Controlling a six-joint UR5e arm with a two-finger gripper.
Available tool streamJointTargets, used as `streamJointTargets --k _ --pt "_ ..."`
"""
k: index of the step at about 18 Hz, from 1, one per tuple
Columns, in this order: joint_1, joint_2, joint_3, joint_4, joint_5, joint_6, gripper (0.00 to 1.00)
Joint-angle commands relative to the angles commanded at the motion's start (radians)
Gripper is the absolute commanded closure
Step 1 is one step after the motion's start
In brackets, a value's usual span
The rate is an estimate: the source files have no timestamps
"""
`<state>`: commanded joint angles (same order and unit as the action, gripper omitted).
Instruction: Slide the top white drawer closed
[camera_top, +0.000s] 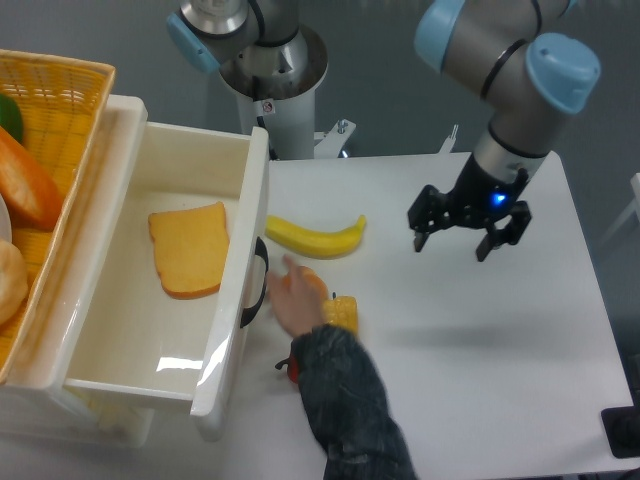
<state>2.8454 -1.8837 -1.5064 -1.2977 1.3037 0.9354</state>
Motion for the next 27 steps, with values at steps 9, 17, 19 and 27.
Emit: streamJointTargets --k 9,17,19,27 --pt "0.038 -0.041 0.002 0.063 0.153 0.186 0.0" --pt "0.08 -0.084 0.06 0.066 0.174 0.445 0.0" --pt "0.083 -0.087 0.06 0.109 0.174 0.464 0.0" --pt "0.084 -0.11 0.063 0.121 0.233 0.55 0.0"
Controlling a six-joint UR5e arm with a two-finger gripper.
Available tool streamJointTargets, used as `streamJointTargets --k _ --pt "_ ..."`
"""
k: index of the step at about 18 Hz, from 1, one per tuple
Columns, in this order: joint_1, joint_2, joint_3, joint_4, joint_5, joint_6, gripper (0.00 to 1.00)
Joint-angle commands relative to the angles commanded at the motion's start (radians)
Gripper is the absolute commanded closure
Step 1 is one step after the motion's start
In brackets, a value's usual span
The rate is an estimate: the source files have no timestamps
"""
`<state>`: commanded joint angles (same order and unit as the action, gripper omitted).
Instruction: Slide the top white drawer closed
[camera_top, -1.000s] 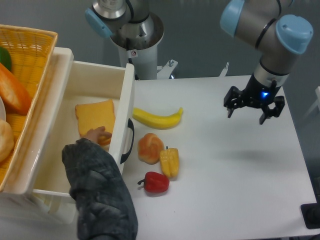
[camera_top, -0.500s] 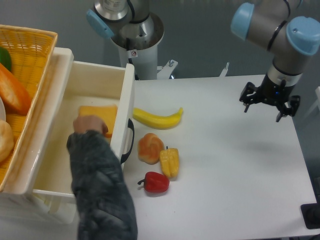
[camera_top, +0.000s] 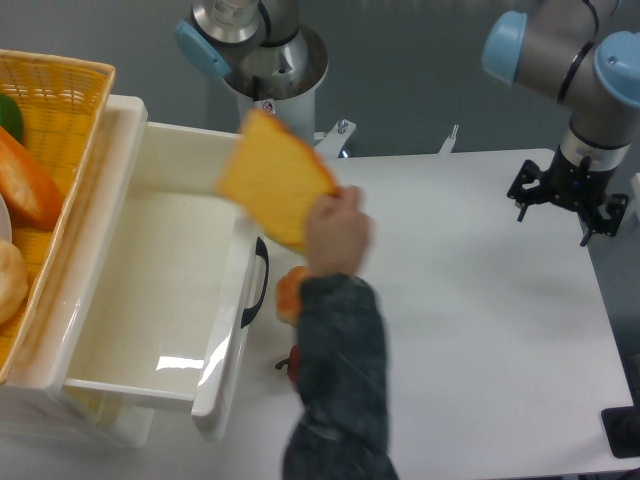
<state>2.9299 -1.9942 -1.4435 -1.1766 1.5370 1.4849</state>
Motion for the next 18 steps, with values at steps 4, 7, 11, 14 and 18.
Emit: streamJointTargets --k 4,7,11,14,18 --pt "-0.003 -0.002 -0.008 -0.002 0.002 0.002 0.0" --pt "-0.005 -0.002 -0.009 -0.002 0.003 0.021 0.0" --pt "-0.003 -0.002 -0.011 -0.002 0.005 0.028 0.0" --pt "-0.003 -0.002 -0.011 -0.002 0.005 0.028 0.0" --pt "-0.003 -0.002 -0.011 -0.002 0.005 0.028 0.0"
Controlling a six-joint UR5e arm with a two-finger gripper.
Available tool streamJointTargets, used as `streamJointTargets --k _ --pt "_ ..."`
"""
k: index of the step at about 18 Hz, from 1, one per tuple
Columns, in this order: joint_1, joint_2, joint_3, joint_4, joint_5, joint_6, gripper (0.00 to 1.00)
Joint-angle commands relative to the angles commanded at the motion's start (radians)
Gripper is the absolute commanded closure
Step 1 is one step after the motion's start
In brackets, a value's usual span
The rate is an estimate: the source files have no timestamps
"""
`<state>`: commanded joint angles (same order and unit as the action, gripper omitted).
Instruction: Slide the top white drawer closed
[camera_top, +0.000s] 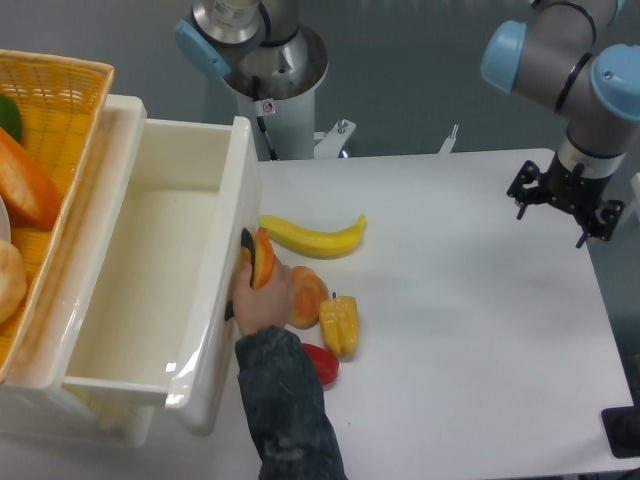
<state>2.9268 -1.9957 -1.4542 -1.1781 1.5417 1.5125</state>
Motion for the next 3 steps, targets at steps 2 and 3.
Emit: streamJointTargets --k 2,3 --pt "0.0 0.002 -0.002 0.0 0.0 0.0 0.0" --pt "0.0 0.002 -0.002 0.002 0.0 0.0 0.0"
